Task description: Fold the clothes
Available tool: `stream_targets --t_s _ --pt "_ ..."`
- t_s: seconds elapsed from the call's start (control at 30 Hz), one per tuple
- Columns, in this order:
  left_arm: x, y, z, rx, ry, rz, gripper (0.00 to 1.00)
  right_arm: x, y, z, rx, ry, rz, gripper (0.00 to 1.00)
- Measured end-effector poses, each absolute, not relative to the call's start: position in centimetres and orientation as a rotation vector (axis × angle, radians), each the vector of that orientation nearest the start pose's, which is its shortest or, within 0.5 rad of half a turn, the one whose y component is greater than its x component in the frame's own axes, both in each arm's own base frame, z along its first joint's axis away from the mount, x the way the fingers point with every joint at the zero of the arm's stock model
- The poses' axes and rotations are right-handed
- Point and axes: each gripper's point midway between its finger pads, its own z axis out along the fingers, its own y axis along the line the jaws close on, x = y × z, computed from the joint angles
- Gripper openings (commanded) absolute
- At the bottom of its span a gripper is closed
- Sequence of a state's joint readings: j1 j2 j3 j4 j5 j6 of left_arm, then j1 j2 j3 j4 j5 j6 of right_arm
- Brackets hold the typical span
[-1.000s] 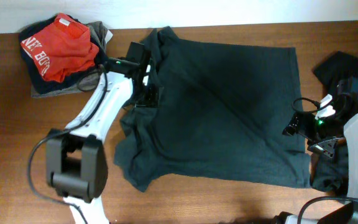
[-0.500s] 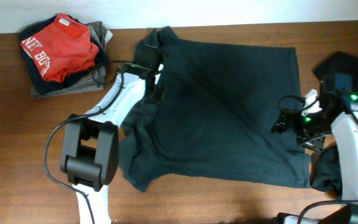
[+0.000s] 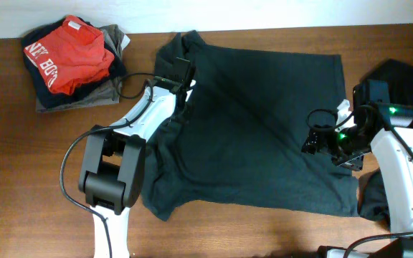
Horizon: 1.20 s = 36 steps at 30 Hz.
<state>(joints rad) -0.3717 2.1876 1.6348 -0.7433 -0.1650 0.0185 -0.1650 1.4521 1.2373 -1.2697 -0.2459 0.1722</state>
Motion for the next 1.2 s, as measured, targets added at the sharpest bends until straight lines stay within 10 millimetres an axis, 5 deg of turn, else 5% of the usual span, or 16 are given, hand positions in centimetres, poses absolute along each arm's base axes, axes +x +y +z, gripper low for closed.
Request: stream_targets --t_s 0.27,0.5,0.93,1.1,1.2 --pt "46.2 -12.8 2.1 0.49 2.765 0.325 0.42 26.4 -0.1 14.2 0.493 2.998 0.376 0.87" --pt "46.7 -10.2 2.5 0.431 2.755 0.447 0.08 26.2 -0.3 14.2 0.497 3.004 0.357 0.87" --pt "46.8 -2.3 2.4 0.176 2.833 0.52 0.02 26.1 -0.9 14.0 0.501 3.012 0.308 0.87" --pt "46.5 0.9 2.4 0.061 2.856 0.544 0.15 26.1 -0.9 14.0 0.5 3.012 0.307 0.87" --pt "46.1 2.0 2.3 0.02 2.874 0.554 0.99 26.1 -0.9 14.0 0.501 3.012 0.307 0.88"
